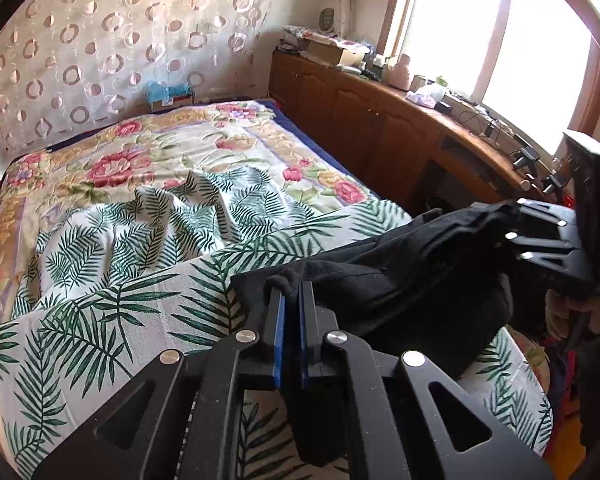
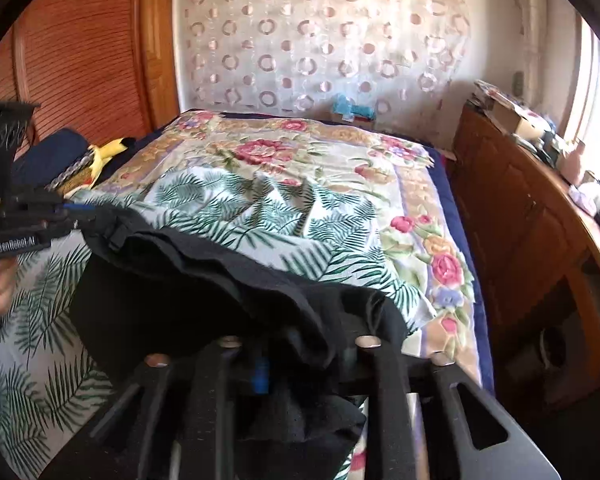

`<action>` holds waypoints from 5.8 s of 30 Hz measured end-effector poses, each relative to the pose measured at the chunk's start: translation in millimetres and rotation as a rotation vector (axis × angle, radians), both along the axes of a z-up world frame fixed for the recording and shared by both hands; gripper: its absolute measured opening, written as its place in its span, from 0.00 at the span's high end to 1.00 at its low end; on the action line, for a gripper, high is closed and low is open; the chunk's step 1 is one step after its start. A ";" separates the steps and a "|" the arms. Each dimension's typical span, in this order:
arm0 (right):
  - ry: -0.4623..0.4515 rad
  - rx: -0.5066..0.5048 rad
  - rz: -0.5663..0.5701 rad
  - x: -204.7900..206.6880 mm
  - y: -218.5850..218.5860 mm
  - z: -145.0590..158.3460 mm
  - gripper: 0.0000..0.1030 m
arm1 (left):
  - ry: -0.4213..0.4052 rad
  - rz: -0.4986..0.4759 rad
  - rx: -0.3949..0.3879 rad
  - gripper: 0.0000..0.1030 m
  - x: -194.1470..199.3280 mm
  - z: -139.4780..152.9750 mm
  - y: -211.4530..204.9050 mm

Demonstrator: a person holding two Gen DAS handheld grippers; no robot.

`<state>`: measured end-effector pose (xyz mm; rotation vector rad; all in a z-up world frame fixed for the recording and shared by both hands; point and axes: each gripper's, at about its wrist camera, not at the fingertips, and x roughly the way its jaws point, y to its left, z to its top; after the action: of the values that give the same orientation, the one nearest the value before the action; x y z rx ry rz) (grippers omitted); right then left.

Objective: Fold small clothes

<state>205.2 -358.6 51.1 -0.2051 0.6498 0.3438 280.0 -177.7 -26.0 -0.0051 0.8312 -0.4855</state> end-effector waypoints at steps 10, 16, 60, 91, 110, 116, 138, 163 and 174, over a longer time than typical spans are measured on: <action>-0.084 0.024 -0.103 -11.9 -15.4 22.6 0.55 | 0.046 -0.003 0.006 0.91 15.2 -15.5 -1.7; -0.084 0.061 -0.144 -35.0 -20.8 27.3 0.53 | -0.012 -0.006 -0.043 0.36 11.1 5.2 13.9; 0.197 0.255 -0.019 -19.5 -27.5 -32.3 0.76 | 0.109 -0.135 -0.017 0.82 42.9 -43.7 -14.1; -0.194 0.150 0.486 -51.0 201.3 93.4 0.78 | -0.394 0.329 -0.008 0.83 -150.1 115.3 241.4; -0.181 -0.127 0.722 96.9 454.5 71.6 0.66 | -0.231 0.699 0.042 0.83 -172.1 14.4 362.4; -0.221 -0.035 0.548 131.1 430.9 78.4 0.47 | -0.242 0.713 0.070 0.73 -178.8 10.1 361.5; -0.036 0.035 0.555 221.2 452.7 11.2 0.47 | -0.326 0.644 0.105 0.00 -207.3 40.2 325.1; -0.158 0.230 0.217 0.9 256.7 5.1 0.21 | -0.333 0.447 0.086 0.00 -211.5 50.4 207.6; -0.301 0.210 -0.005 -64.4 241.5 10.3 0.21 | -0.380 0.441 0.084 0.00 -209.3 80.5 162.5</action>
<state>140.8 -117.0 61.5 -0.0520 0.3140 0.3655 70.8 -15.3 54.5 -0.0178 0.4556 -0.0301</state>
